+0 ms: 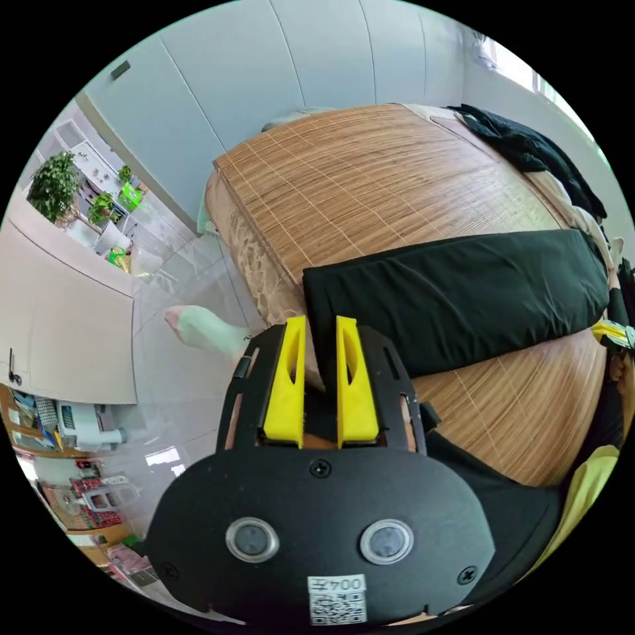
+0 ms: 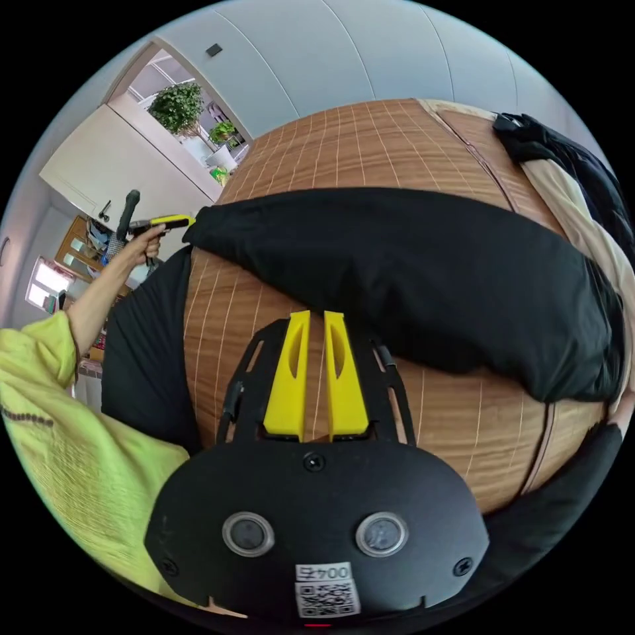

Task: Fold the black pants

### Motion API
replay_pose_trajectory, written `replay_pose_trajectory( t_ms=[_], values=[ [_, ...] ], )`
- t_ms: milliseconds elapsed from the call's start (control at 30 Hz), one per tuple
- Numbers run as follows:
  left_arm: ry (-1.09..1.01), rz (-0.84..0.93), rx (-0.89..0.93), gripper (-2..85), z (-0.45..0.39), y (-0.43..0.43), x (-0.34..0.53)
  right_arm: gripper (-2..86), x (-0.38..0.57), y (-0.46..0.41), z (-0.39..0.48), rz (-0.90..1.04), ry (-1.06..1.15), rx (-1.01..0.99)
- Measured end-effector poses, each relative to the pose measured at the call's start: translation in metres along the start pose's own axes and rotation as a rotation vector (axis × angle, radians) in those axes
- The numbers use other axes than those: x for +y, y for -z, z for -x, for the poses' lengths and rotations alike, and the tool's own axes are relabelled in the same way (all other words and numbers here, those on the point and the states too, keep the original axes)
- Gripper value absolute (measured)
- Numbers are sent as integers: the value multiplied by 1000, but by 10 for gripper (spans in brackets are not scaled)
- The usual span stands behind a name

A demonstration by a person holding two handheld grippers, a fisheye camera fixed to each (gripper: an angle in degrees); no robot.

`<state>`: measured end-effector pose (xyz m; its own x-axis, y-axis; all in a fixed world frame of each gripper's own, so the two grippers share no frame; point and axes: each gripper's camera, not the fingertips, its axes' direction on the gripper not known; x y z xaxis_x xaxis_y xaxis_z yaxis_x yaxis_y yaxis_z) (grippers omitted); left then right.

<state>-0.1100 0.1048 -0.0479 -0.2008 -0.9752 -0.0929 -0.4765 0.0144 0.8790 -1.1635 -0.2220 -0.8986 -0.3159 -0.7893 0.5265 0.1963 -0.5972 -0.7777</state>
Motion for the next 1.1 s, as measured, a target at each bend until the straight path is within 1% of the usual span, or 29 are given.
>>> replay_pose_trajectory(
  t_ms=[133, 200, 233, 333, 433, 533, 633, 733, 867, 933, 1100],
  values=[
    [-182, 27, -76, 96, 3, -4, -26, 36, 57, -14, -4, 36, -3, 38],
    [-227, 37, -71, 98, 4, -6, -38, 20, 74, -25, -9, 65, -18, 51],
    [-238, 41, -66, 98, 4, -6, -41, 10, 83, -26, -12, 26, -24, 49],
    [-297, 59, -23, 98, 5, -4, -60, -3, 93, -28, -21, 20, -42, -3],
    [-306, 68, 2, 97, 8, -4, -70, -6, 101, -31, -21, 26, -21, 6],
    [-294, 135, 58, 93, 8, -21, -81, -7, 112, -33, -21, 16, -23, 12],
    [-278, 135, 84, 84, 5, -25, -85, -7, 121, -35, -23, 17, -33, -2],
    [-271, 111, 90, 57, -6, -20, -84, -7, 130, -37, -21, 18, -26, 12],
    [-273, 54, 46, 34, -22, -2, -76, -7, 142, -38, -19, 16, -27, 13],
    [-295, 18, -17, 28, -38, 19, -72, -8, 148, -39, -19, 14, -32, 8],
    [-268, -63, -56, 25, -60, 55, -81, -8, 162, -40, -17, 10, -34, 13]
  ],
)
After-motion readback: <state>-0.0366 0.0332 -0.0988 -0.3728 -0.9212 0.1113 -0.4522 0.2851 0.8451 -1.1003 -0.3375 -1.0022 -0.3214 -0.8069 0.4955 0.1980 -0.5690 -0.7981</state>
